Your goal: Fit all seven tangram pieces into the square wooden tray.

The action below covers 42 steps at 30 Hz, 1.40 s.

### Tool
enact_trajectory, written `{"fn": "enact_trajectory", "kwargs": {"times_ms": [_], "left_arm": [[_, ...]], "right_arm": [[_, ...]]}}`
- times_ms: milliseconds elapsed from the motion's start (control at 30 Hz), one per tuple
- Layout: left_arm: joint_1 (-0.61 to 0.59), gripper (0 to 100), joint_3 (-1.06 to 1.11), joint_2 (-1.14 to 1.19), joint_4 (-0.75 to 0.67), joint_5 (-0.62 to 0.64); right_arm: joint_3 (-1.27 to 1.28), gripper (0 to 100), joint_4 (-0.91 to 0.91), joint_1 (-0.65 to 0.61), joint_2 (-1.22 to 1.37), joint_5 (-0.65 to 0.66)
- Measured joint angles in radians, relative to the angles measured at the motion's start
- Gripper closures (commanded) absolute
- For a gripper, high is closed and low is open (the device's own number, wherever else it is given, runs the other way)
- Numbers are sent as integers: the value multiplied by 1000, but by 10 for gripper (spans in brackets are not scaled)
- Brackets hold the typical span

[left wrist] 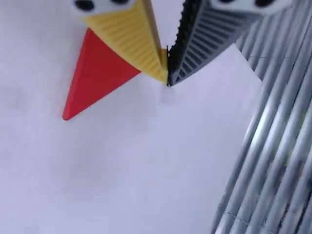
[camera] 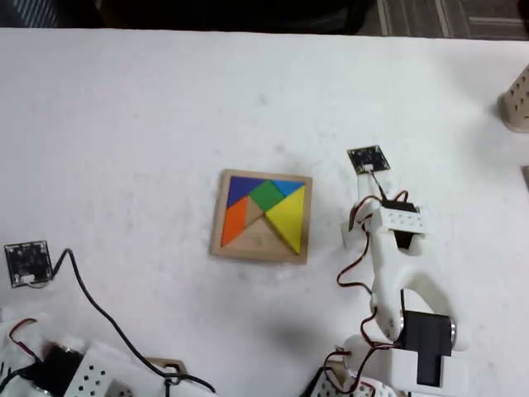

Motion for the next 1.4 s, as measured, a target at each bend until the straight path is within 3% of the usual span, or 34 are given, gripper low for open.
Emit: {"fn": "enact_trajectory", "kwargs": {"times_ms": [233,467,967,1100,1233,1400], "left_arm": [[112,966,-141,0,287,72],[141,857,-229,86,347,158],[98,851,-692,1119,212,150],[78,742,-848,1361,209,138],[43,603,-1002,1547,235,40],[-11,600,-1158,1699,338,-118]], "right_arm": [[0,861,0,0,0,9],[0,861,0,0,0,9],[0,861,0,0,0,9],[0,861,0,0,0,9],[0,861,0,0,0,9],[0,861,0,0,0,9]]}}
